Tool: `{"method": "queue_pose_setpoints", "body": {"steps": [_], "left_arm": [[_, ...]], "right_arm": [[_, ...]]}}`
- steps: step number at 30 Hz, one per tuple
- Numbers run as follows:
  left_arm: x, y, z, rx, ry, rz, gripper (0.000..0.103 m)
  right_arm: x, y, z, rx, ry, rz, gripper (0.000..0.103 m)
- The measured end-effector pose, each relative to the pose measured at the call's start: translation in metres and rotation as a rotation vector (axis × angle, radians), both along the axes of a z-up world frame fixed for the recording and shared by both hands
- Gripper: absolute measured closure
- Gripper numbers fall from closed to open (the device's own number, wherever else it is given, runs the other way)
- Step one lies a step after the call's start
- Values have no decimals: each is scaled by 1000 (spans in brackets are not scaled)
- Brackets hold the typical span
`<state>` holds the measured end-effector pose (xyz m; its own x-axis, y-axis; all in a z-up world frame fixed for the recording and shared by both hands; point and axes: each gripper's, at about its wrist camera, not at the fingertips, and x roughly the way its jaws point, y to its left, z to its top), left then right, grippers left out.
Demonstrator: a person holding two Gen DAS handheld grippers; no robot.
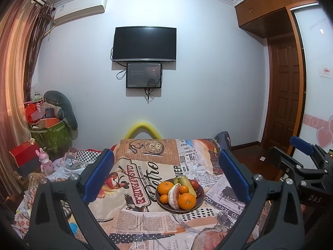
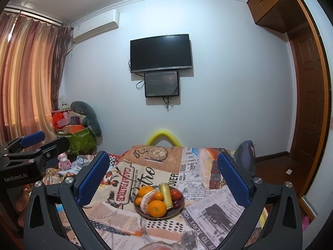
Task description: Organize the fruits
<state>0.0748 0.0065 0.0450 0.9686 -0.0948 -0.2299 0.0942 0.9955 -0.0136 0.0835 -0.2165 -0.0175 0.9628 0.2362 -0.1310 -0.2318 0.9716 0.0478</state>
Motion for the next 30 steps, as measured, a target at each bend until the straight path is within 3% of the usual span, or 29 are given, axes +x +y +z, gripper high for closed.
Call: {"method": "queue_pose_setpoints", "body": {"steps": [30], "left_arm": [[2, -6, -7, 18, -4, -33, 0]], "right_arm": [[0, -4, 1, 18, 7, -9, 0]]}}
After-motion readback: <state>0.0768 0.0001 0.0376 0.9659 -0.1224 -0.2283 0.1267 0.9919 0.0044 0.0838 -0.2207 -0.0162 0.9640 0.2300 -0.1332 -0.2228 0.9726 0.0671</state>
